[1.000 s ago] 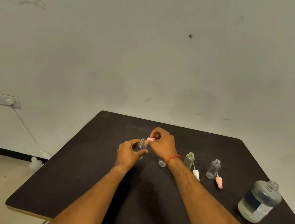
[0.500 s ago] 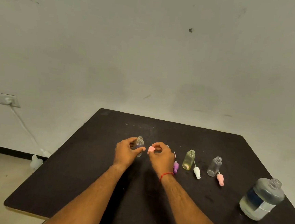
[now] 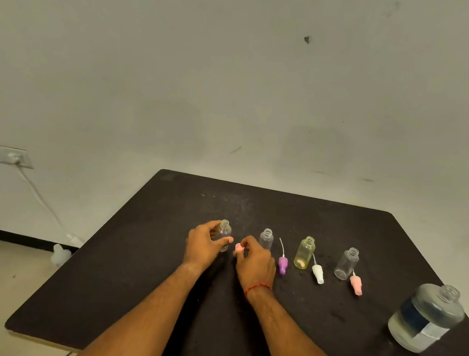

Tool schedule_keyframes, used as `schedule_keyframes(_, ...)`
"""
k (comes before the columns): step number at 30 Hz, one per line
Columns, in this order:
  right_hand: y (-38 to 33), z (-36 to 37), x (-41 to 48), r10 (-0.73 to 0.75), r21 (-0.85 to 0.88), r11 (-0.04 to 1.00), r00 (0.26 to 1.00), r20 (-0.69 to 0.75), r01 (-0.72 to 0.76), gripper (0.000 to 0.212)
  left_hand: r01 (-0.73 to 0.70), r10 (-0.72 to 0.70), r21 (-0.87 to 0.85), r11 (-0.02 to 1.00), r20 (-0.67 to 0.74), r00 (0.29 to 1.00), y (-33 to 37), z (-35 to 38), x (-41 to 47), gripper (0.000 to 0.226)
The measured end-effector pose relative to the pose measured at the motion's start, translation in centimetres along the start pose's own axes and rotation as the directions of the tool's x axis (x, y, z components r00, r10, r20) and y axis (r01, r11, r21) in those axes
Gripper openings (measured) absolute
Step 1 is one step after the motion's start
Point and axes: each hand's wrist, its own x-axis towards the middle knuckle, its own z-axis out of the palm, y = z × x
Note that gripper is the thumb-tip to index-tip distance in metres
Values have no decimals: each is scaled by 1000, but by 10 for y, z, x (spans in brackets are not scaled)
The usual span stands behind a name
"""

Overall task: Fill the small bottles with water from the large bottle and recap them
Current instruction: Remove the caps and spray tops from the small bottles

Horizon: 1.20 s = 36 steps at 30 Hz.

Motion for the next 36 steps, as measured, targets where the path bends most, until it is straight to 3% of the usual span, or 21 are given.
schedule_keyframes(8,1,-1,3,-48,-142,988,998,50,54,6,6,-5,-11,1000,25,1000,-4,5,-2,57)
schedule_keyframes(15,0,0,1,-81,-164,982,994,70,91,10,24,-23,-39,999,31,999,-8,6,-1,60)
schedule_keyframes(26,1,-6,-6,-102,-86,991,994,29,104,13,57,-54,-53,997,66,996,-5,11,1,67)
schedule_keyframes(31,6,-7,-11,-131,-36,991,991,12,131,11,87,-81,-69,994,90,993,-6,9,-2,80)
schedule_keyframes(36,14,-14,-19,-182,14,983,983,-32,183,14,45,-49,-114,992,-28,998,-1,3,-13,75)
